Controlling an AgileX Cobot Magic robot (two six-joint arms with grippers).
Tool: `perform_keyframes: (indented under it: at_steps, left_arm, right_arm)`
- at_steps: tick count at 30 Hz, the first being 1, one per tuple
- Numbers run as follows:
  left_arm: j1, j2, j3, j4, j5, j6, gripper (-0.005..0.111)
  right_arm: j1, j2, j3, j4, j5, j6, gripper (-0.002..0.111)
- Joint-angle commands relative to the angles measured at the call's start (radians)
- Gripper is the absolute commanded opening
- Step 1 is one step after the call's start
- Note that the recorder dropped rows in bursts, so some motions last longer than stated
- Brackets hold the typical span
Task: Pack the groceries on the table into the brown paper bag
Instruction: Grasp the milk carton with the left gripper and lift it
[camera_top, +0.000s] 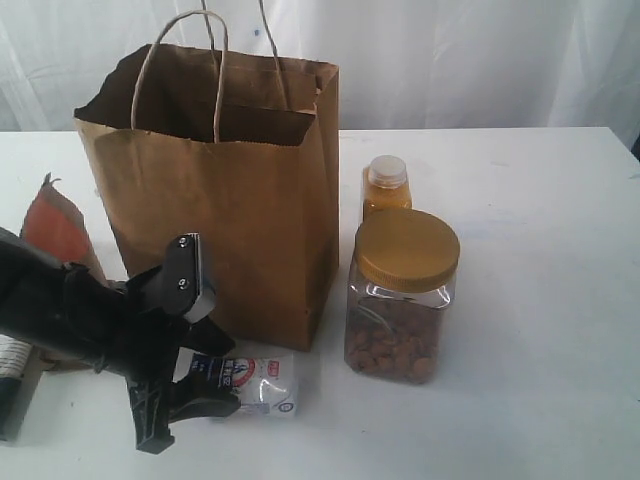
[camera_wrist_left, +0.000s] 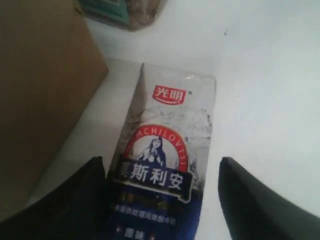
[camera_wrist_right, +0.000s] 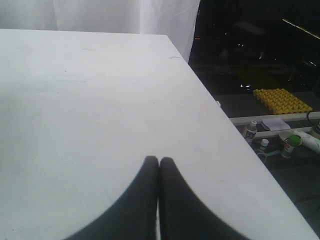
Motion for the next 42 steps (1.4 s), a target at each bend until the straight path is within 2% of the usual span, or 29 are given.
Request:
perform_keyframes:
  at_steps: [1,6,9,14,19,24,27,32,36,38,42]
  left_arm:
    - [-0.006,0.035,-0.001,-0.012,0.021,0.161,0.067]
    - [-0.006,0.041,-0.001,0.037,0.023,0.161,0.067]
    - [-0.006,0.041,-0.001,0.037,0.022,0.161,0.061]
    - [-0.006,0.039,-0.001,0.037,0.022,0.149,0.031]
    - [-0.006,0.021,-0.001,0.039,0.035,-0.008,0.000]
    - [-0.006,-0.090,-0.001,0.060,0.084,-0.094,0.000]
    - [-0.006,-0.179,-0.001,0.087,0.093,-0.270,0.000]
    - [-0.006,-0.314,-0.001,0.190,0.148,-0.653,0.000]
    - [-0.006,-0.390,-0.001,0.231,0.265,-0.819,0.000]
    - [-0.006,-0.418,-0.001,0.231,0.325,-0.879,0.000]
    - [-0.006,-0.468,-0.001,0.249,0.432,-0.886,0.000]
  right_arm:
    - [-0.006,-0.003,0.002,-0.007,-0.002,0.004,0.000]
    - [-0.006,-0.003,0.002,-0.007,-0.002,0.004,0.000]
    - [-0.006,-0.003,0.002,-0.007,-0.002,0.004,0.000]
    - [-0.006,-0.003,0.002,-0.007,-0.002,0.004,0.000]
    - [-0.006,-0.003,0.002,-0.007,-0.002,0.004,0.000]
    - [-0.006,-0.003,0.002,-0.007,-0.002,0.004,0.000]
    - [-0.006,-0.003,0.002,-0.007,-0.002,0.004,0.000]
    - [-0.006,-0.003,0.002,-0.007,-0.002,0.004,0.000]
    - [-0.006,-0.003,0.002,-0.007,-0.002,0.004,0.000]
    - [-0.006,-0.003,0.002,-0.007,-0.002,0.004,0.000]
    - [-0.006,-0.003,0.002,-0.007,-0.002,0.004,0.000]
